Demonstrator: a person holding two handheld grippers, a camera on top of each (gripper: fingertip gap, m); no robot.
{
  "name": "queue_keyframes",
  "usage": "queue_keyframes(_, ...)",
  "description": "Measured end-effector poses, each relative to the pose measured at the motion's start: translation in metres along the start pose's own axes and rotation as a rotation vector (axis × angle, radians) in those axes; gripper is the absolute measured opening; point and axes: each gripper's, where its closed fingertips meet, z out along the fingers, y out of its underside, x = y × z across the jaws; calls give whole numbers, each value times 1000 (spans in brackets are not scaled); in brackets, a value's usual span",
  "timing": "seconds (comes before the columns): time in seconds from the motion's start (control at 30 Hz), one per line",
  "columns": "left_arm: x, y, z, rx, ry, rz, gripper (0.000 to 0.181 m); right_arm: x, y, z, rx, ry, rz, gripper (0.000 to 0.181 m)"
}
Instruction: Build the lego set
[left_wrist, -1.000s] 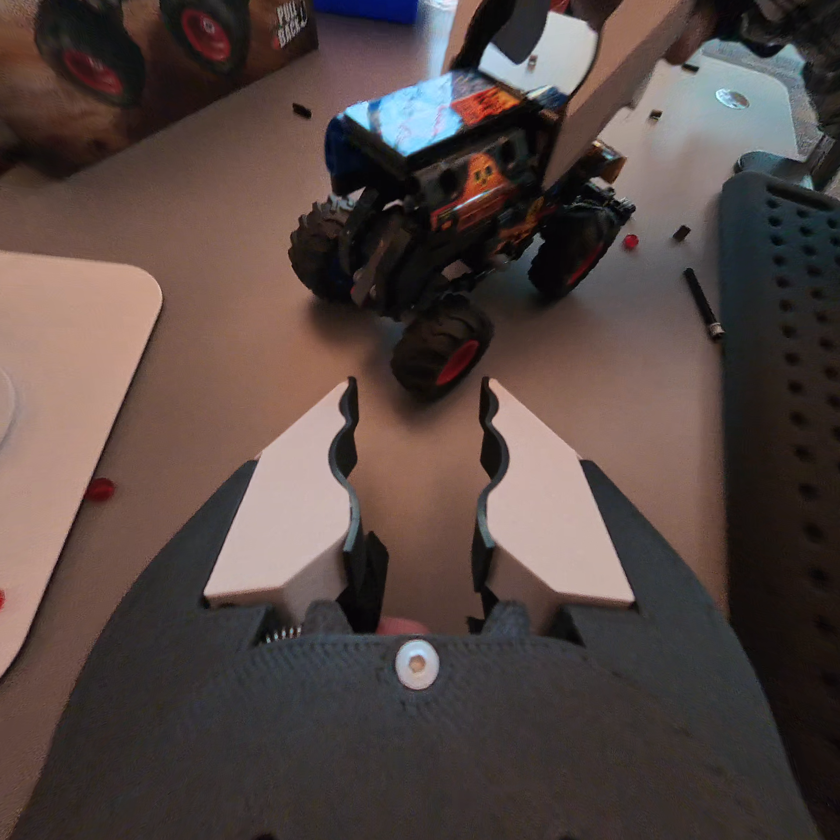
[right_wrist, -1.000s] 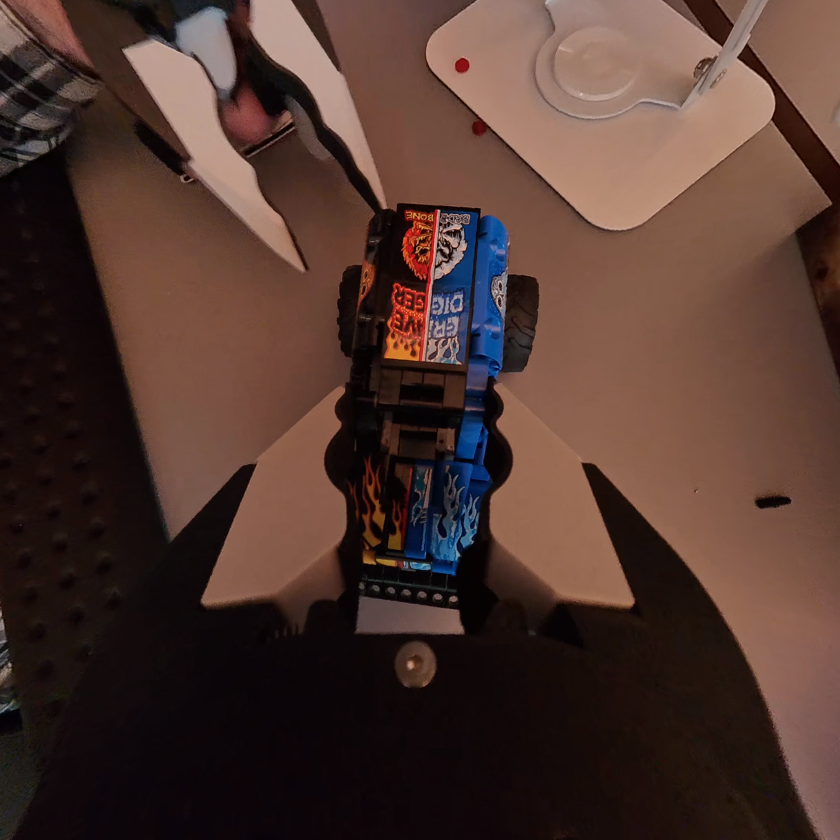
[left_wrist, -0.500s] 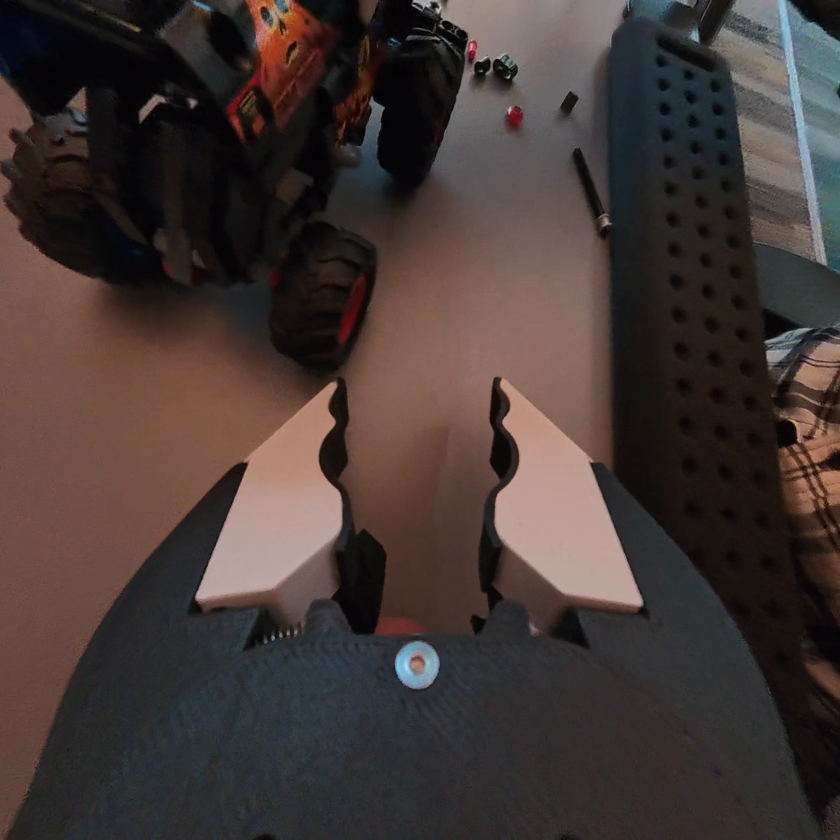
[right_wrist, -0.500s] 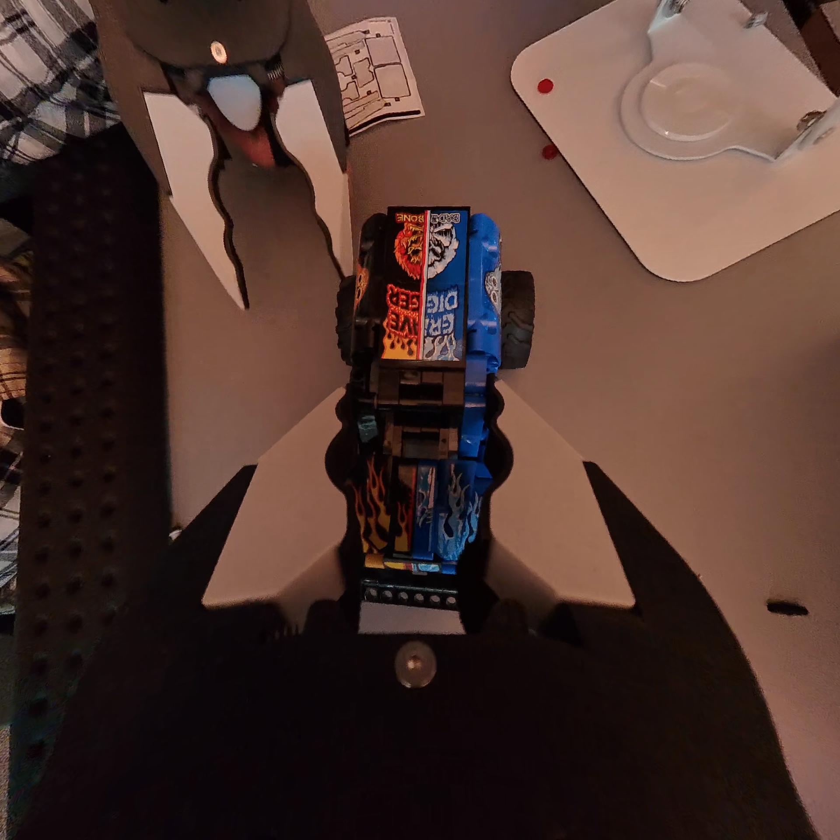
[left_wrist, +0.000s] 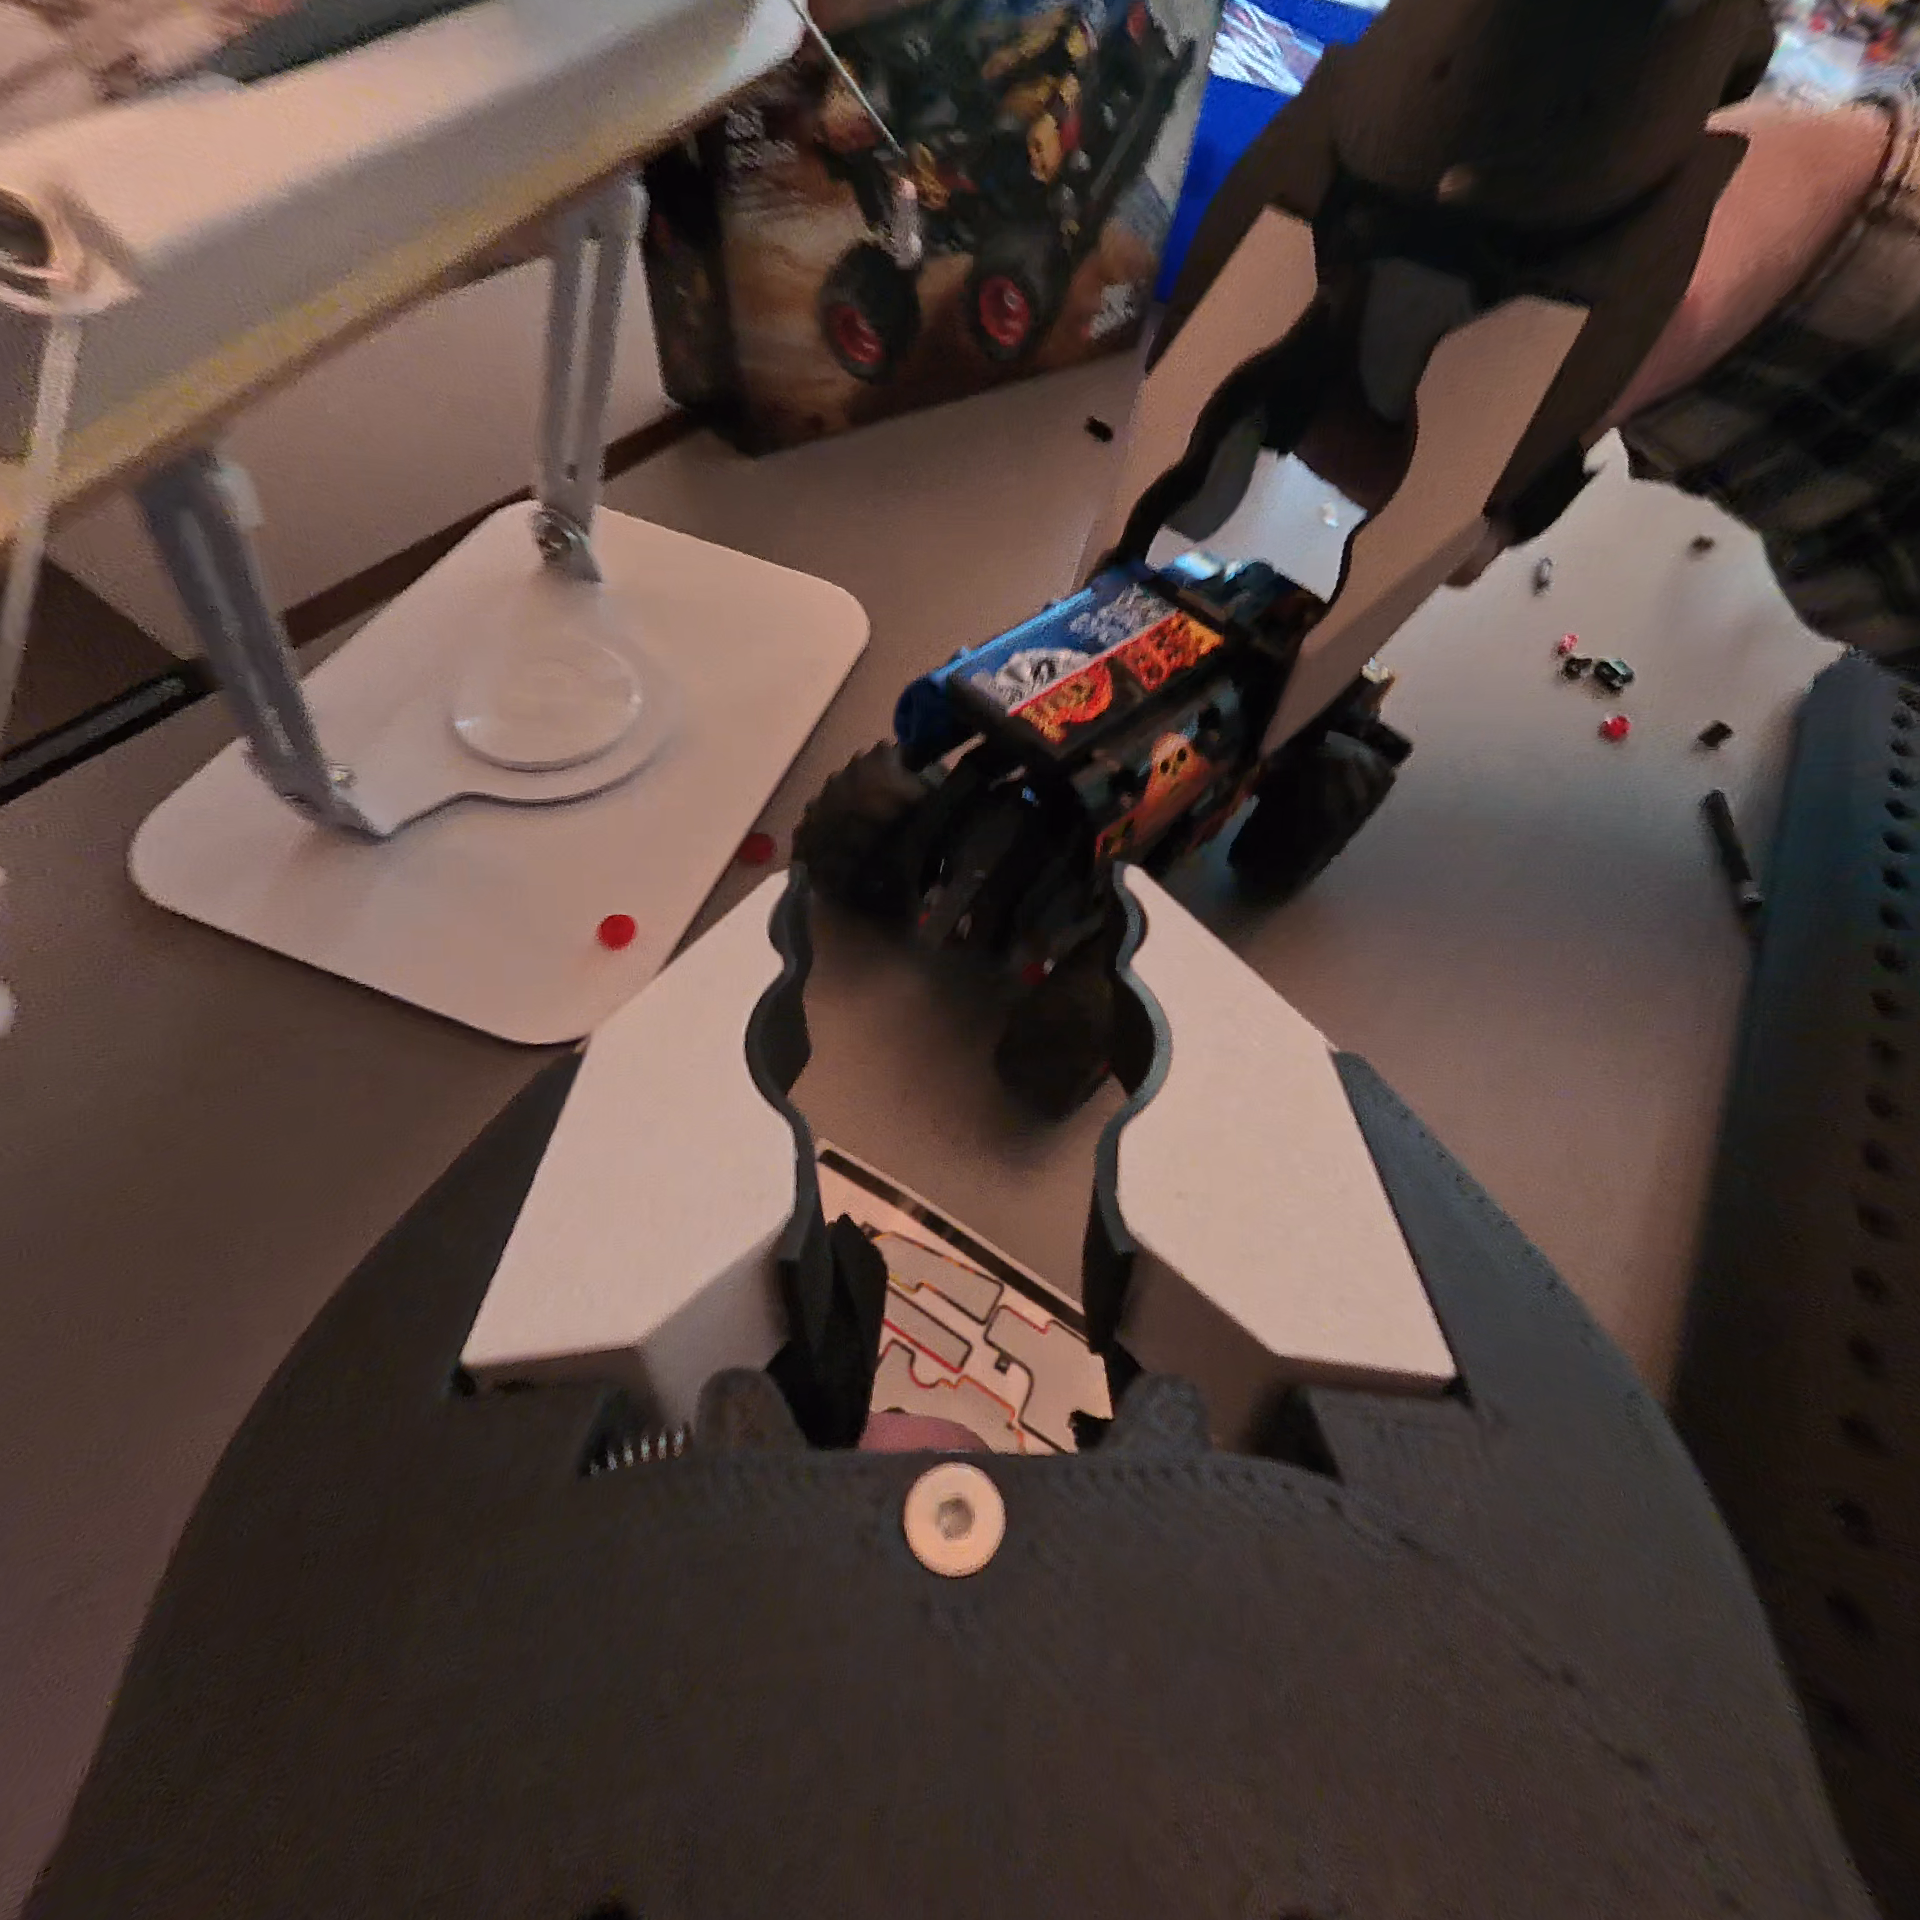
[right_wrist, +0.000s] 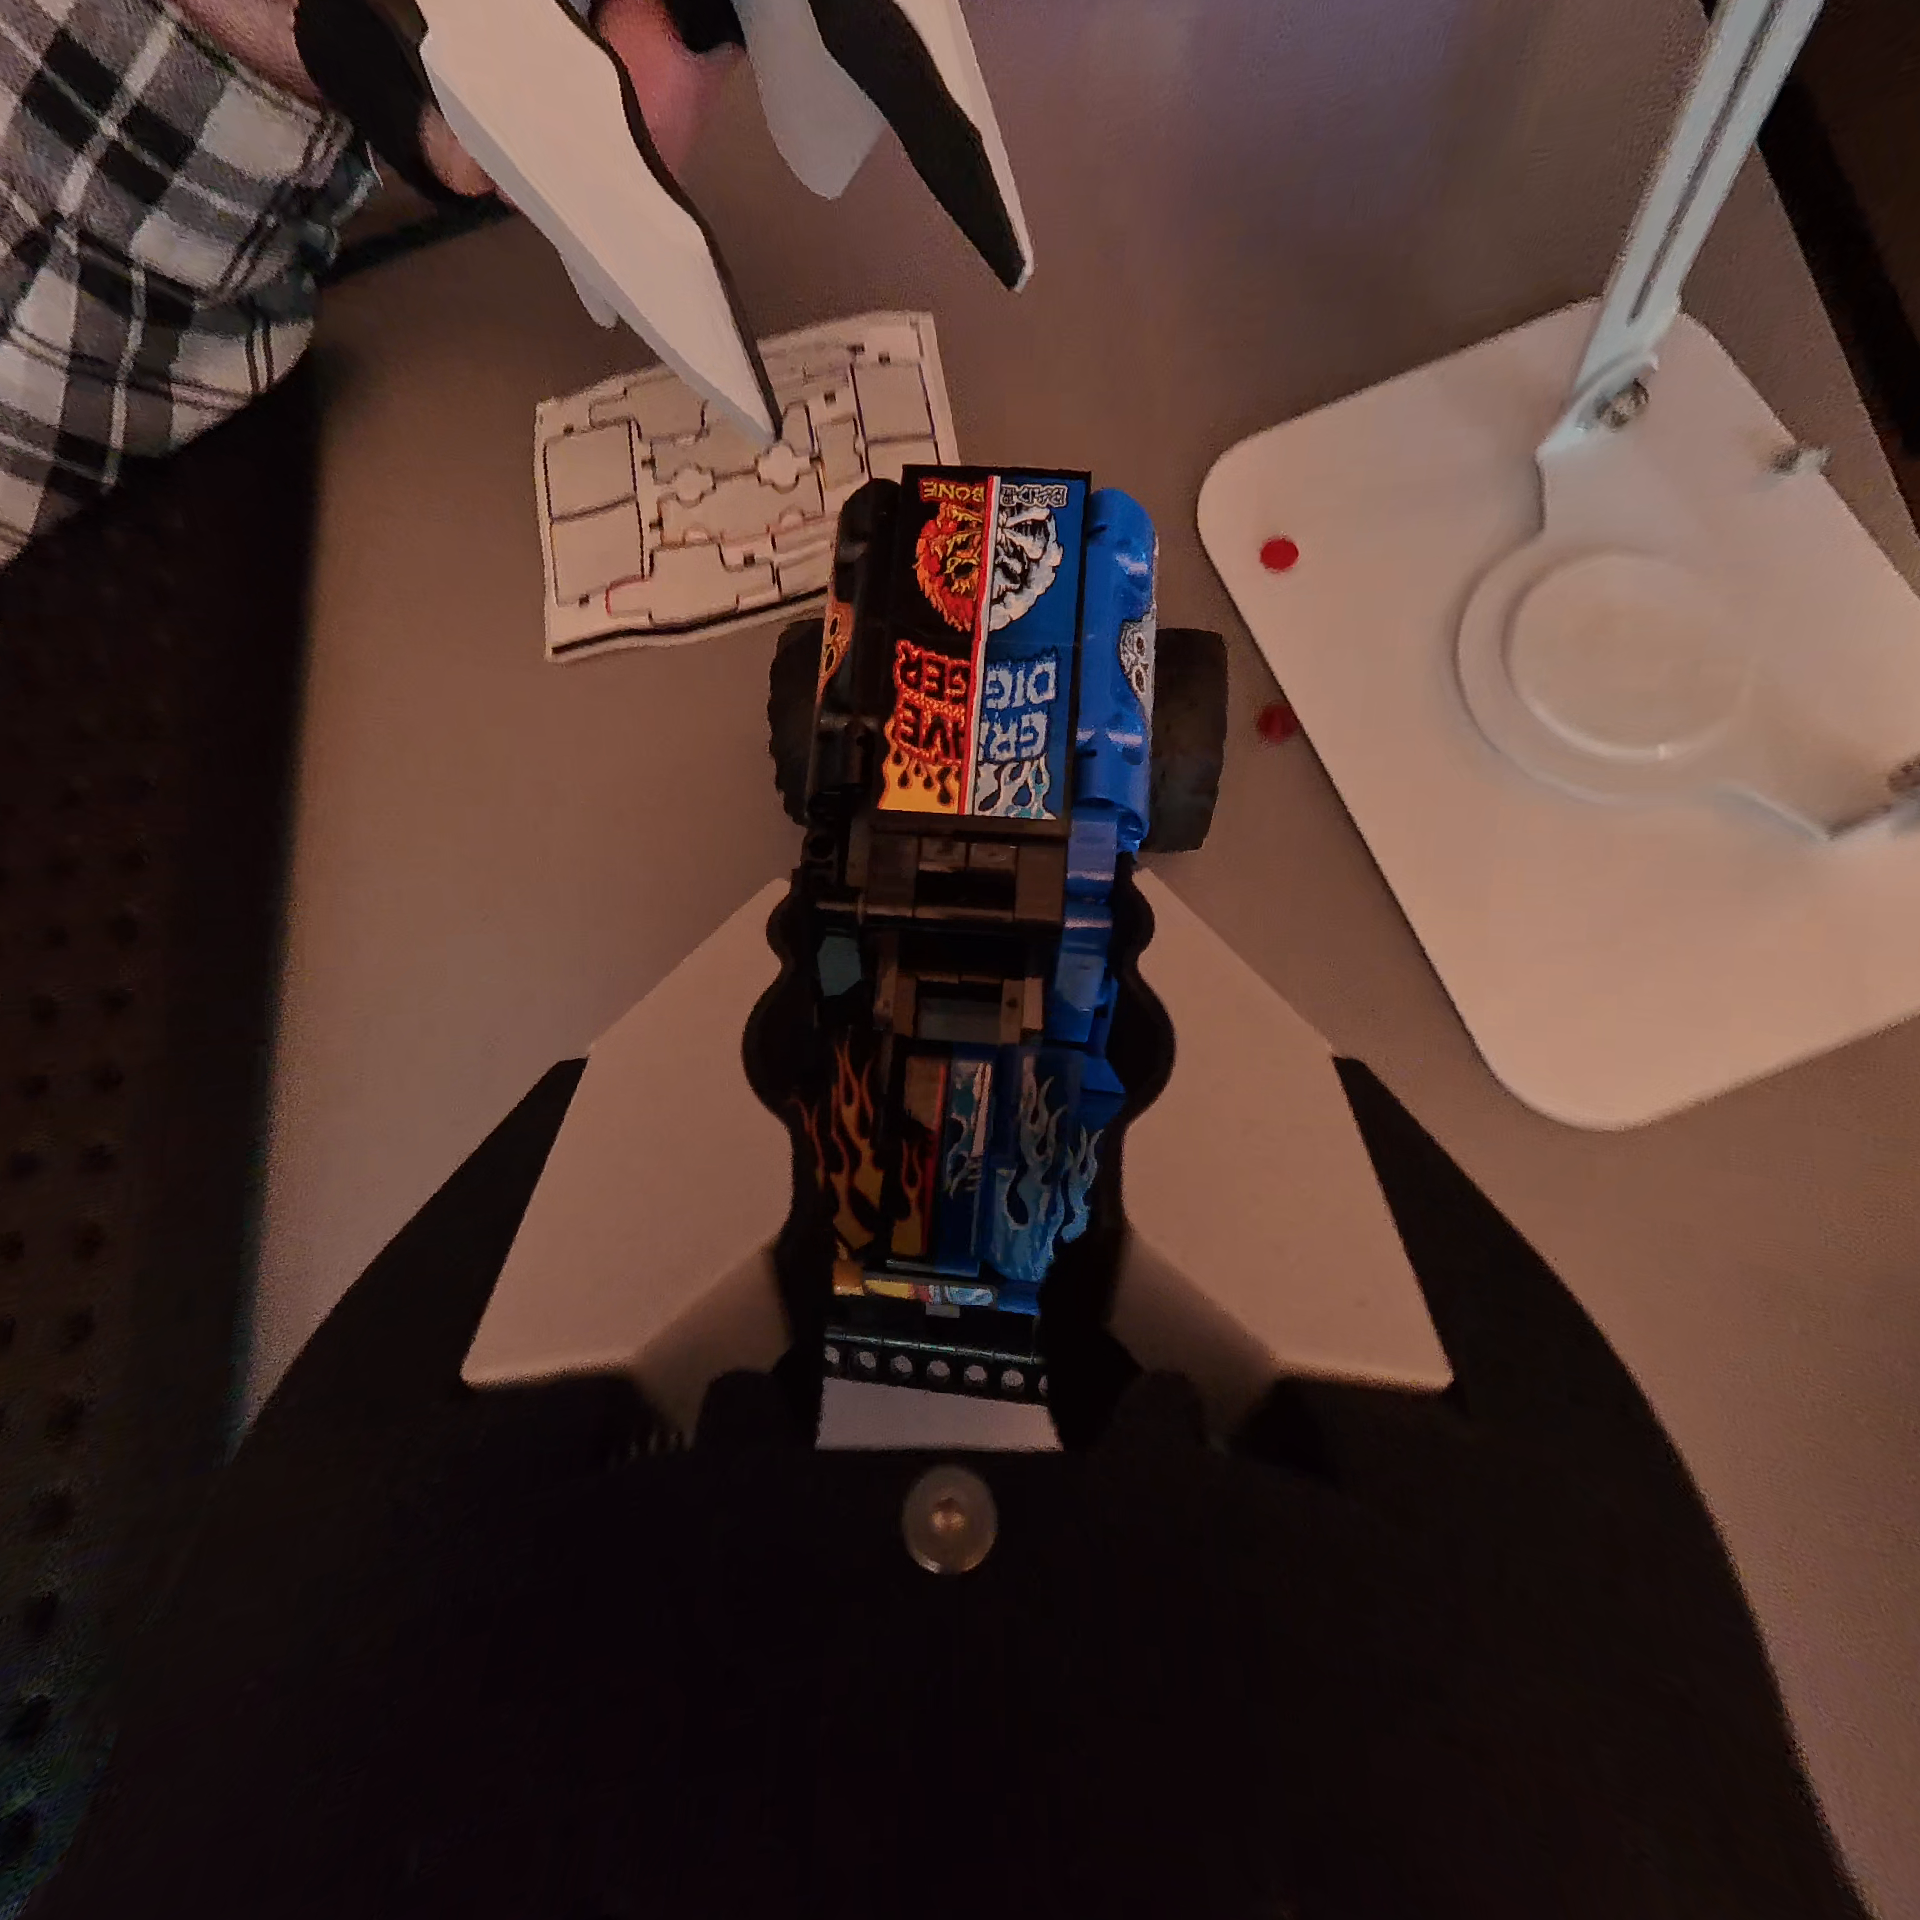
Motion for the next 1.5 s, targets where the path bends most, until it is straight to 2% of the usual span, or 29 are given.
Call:
queue_keyframes(0.3,-30,-22,-33,143,-112,-39,53,5,-46,46,51,-25,-15,55)
queue_keyframes(0.4,-36,-22,-40,166,-134,-49,53,4,-41,41,52,-18,-19,55)
queue_keyframes(0.53,-35,-24,-40,167,-135,-43,54,1,-10,11,30,-17,7,56)
queue_keyframes(0.7,-28,-13,-23,74,-145,11,55,-5,36,-37,21,-9,56,56)
queue_keyframes(0.77,-21,-12,-17,59,-119,31,58,-7,44,-45,24,-6,47,56)
queue_keyframes(0.83,-3,-16,-8,72,-39,58,63,-7,42,-43,20,-3,22,55)
queue_keyframes(0.97,45,-20,22,49,108,184,88,-9,29,-31,21,-34,-19,54)
queue_keyframes(1.03,54,-16,43,-7,98,233,101,-14,23,-26,40,-78,-32,54)
queue_keyframes(1.13,68,-4,74,-107,131,314,99,-19,21,-24,45,-109,-55,54)
queue_keyframes(1.2,63,0,87,-145,81,346,91,-20,24,-26,36,-112,-56,54)
queue_keyframes(1.37,63,2,85,-151,115,339,87,-20,22,-25,65,-97,-43,55)
queue_keyframes(1.5,50,10,70,-174,122,312,87,-21,9,-10,107,-88,-37,55)
